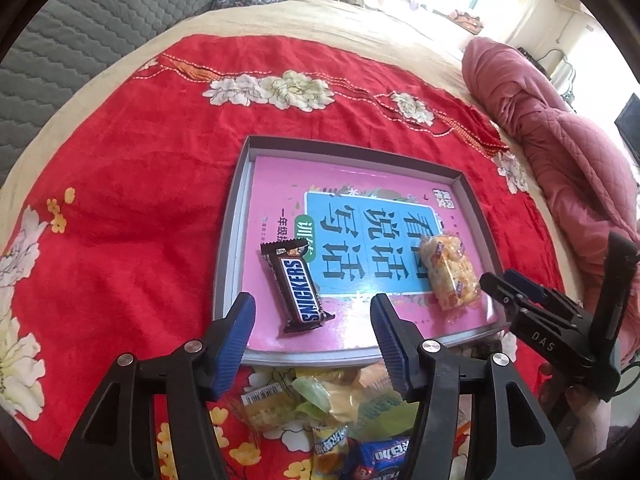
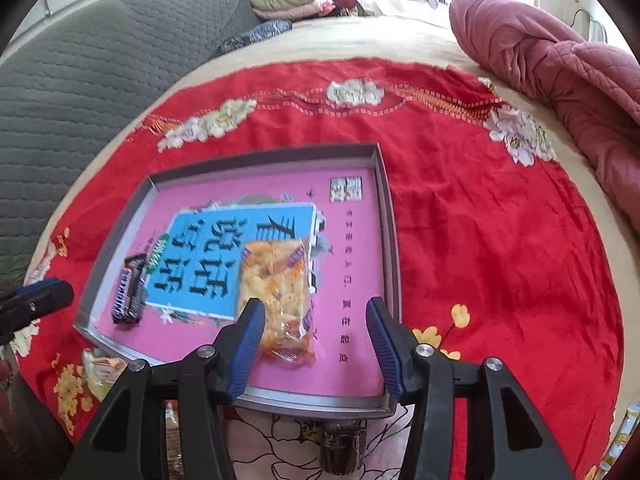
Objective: Organize snacks
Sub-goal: 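Withdraw both tools from the tray back toward the snack pile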
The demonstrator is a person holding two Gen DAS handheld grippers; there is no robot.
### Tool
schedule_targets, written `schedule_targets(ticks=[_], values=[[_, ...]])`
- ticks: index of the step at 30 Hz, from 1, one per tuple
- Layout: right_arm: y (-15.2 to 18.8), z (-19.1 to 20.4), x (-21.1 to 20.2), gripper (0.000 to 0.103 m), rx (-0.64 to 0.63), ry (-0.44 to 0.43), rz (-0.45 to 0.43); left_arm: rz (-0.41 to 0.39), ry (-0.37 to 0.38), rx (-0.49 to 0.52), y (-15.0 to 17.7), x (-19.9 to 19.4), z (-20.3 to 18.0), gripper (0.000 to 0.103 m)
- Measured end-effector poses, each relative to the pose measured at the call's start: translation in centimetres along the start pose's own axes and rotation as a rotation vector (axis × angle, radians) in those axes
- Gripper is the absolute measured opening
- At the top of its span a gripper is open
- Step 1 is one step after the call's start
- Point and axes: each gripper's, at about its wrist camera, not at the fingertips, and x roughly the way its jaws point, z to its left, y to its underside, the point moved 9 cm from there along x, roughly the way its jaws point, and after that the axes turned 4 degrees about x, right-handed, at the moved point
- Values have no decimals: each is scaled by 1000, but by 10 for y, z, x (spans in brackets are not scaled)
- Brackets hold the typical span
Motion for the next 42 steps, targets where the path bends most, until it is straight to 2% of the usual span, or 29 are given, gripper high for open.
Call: schedule_targets(ticks=[15,24,29,42], values=[[-14,20,-47,58,-26,-105,-117,-11,26,18,8,-28,-10,65],[-3,46,-68,65,-79,-190,-159,24,34,32,33,-34,-4,66],[2,61,-77,69,-133,-196,-198,34,29,31,41,-33,2,66],[21,55,-90,73,-110,-232,-210,54,40,37,55,-29,7,66]])
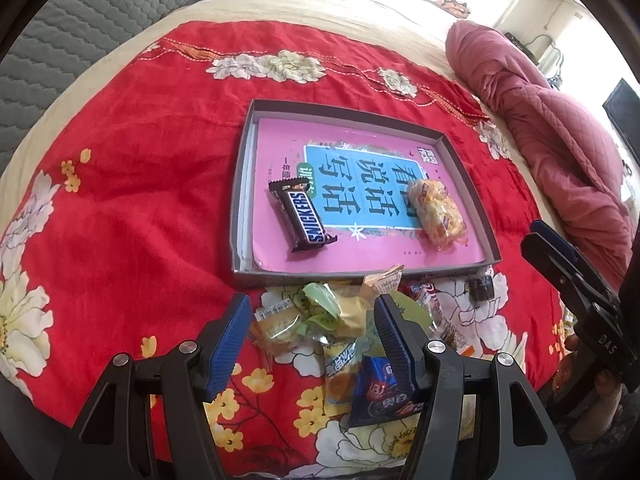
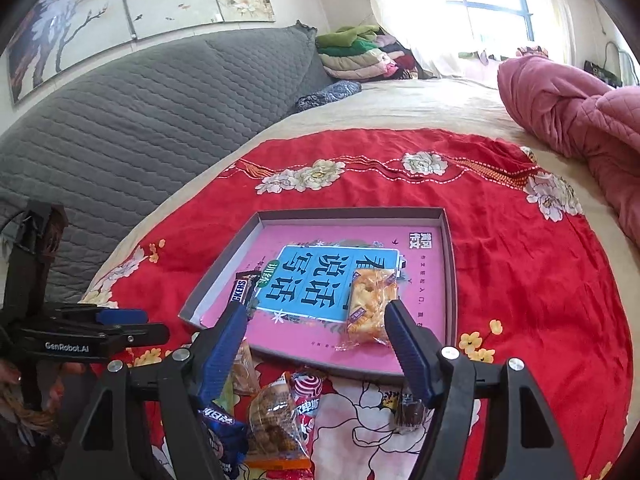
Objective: Organize snacks
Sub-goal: 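Withdraw both tools from the tray back toward the snack pile, then grasp the blue cookie pack with the right tool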
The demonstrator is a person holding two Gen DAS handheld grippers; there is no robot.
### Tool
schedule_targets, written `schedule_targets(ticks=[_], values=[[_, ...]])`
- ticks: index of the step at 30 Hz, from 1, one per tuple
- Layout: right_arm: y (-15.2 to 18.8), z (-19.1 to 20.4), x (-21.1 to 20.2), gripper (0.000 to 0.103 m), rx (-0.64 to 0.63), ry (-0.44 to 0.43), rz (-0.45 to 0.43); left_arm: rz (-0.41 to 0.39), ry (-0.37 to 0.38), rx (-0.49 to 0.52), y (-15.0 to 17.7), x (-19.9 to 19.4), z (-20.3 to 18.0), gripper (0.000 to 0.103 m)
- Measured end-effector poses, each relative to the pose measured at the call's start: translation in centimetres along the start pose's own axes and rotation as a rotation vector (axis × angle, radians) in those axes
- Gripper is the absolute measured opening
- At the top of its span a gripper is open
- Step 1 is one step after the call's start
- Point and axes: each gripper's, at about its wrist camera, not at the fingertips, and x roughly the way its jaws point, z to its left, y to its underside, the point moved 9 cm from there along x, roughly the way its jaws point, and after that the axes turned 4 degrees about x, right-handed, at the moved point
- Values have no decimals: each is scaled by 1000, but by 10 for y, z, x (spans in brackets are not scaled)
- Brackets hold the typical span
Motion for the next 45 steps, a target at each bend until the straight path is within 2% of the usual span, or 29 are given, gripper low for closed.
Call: schedule_targets(ticks=[3,13,19,24,32,34,37,45], values=[[2,1,-6,78,-5,-5,-15,5,5,7,4,1,0,66],[24,-25,-23,80,67,66,3,6,30,41,9,3,-7,66],[35,-15,-27,80,54,32,17,30,49,61,17,10,-12,66],[50,17,-27,80,-42,-35,52,46,55,71,21,16,-13,66],[87,81,-13,80,-338,-84,111,60,67,79,26,22,-11,66],[94,88,-8,80,-375,-90,126,61,69,77,25,23,-9,66],[104,94,-2,93,-426,-79,149,69,78,77,25,26,-8,66],[125,104,12,94,-564,-47,189,103,108,96,29,39,-14,66]])
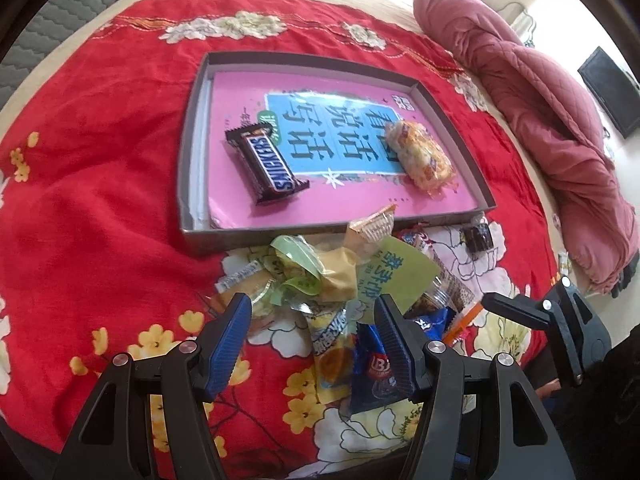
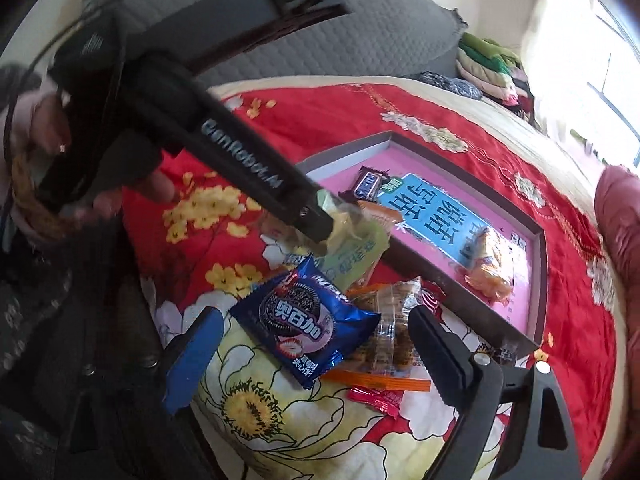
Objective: Organize snacks
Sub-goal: 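Grasp the blue cookie pack with the right tool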
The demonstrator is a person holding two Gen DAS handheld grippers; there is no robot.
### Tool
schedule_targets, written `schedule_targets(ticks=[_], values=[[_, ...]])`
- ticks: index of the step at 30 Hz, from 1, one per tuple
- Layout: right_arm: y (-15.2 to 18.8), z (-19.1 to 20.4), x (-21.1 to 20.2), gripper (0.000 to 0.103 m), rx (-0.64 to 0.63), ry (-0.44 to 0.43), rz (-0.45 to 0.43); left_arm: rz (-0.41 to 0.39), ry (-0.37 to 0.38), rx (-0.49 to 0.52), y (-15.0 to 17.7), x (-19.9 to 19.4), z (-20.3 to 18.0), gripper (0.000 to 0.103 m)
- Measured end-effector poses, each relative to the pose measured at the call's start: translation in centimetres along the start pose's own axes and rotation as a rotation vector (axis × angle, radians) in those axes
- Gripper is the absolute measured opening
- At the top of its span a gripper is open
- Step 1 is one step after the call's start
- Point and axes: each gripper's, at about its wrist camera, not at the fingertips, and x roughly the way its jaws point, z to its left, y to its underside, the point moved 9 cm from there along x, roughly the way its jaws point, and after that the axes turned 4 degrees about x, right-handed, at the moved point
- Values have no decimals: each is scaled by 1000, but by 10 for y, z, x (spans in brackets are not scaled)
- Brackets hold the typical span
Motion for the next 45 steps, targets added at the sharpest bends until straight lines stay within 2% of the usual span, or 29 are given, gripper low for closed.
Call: schedule_targets(ticks=[11,14,16,17,19,22,30,32,39,40,45], values=[[5,14,18,92,-176,79,9,9,26,-5,-2,9,1,66],[10,18,27,80,-244,115,29,11,30,-7,-3,11,1,66],[12,21,31,80,-273,124,33,11,32,-5,-4,13,0,66],[12,23,32,79,-283,124,29,11,34,-1,-4,14,-1,66],[12,26,34,70,-285,104,29,9,32,4,-5,15,-2,66],[12,31,38,65,-294,95,35,9,35,1,-7,18,-3,66],[10,28,46,60,-226,50,72,-5,43,-10,-13,23,-7,65],[8,24,47,58,-207,39,75,-7,36,5,-14,24,-10,45],[0,8,44,57,-129,2,75,-3,52,12,-13,27,-13,41],[-1,6,43,57,-120,-1,73,-9,59,8,-13,26,-12,36],[-8,-6,31,57,-59,-32,44,-28,64,-3,-15,20,-9,34]])
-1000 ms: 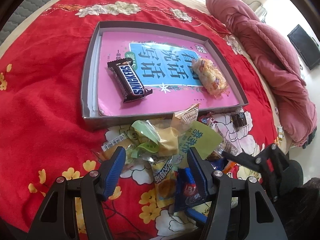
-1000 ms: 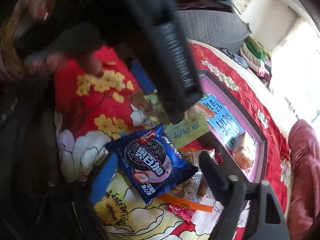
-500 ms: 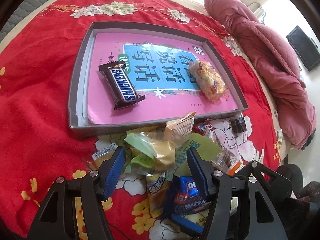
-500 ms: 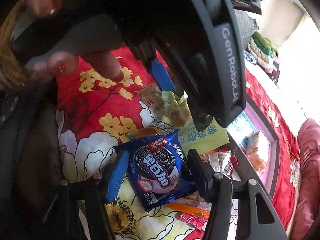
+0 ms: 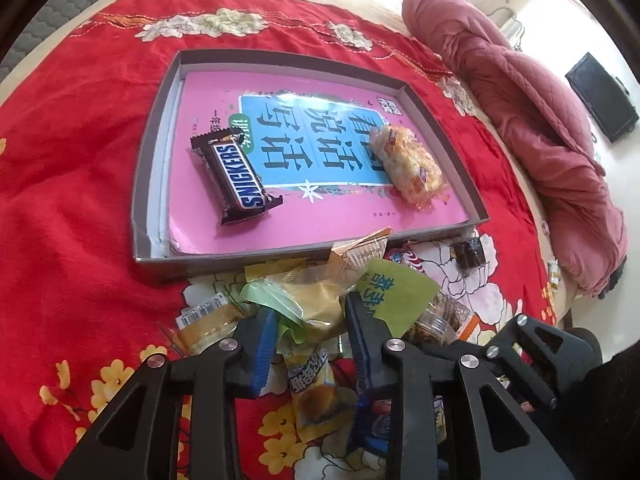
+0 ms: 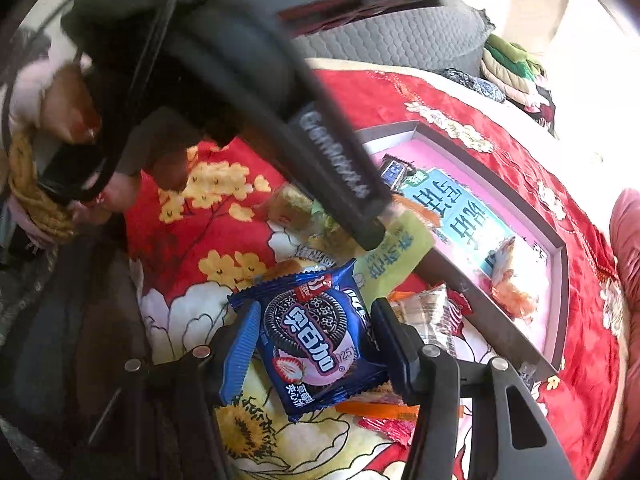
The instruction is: Organize snacks
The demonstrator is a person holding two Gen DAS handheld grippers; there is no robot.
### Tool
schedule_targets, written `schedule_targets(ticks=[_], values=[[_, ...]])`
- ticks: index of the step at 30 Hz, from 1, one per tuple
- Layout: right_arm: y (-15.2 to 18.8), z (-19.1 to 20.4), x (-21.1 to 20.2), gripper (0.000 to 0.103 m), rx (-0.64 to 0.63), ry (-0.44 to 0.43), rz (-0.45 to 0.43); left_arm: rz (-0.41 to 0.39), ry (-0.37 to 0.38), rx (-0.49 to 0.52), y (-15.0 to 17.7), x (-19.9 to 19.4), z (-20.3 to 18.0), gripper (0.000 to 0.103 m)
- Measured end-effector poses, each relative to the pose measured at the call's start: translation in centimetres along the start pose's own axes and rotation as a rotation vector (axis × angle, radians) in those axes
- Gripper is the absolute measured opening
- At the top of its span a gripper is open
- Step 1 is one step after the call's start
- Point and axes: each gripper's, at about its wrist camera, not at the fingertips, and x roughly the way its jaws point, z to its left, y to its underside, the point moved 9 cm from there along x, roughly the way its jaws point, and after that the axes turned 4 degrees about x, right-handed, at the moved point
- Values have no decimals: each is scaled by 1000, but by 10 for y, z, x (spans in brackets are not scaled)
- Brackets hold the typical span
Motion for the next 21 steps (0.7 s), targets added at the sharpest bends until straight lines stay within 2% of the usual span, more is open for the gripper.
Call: schedule_targets(ticks=[13,21], values=[[-6,-46,-18,57,208,-2,-70,-72,12,-58,-6,-33,18,34],[-4,-46,-23,57,256,1,-76,-101,10,-74,-11,-45,20,34]])
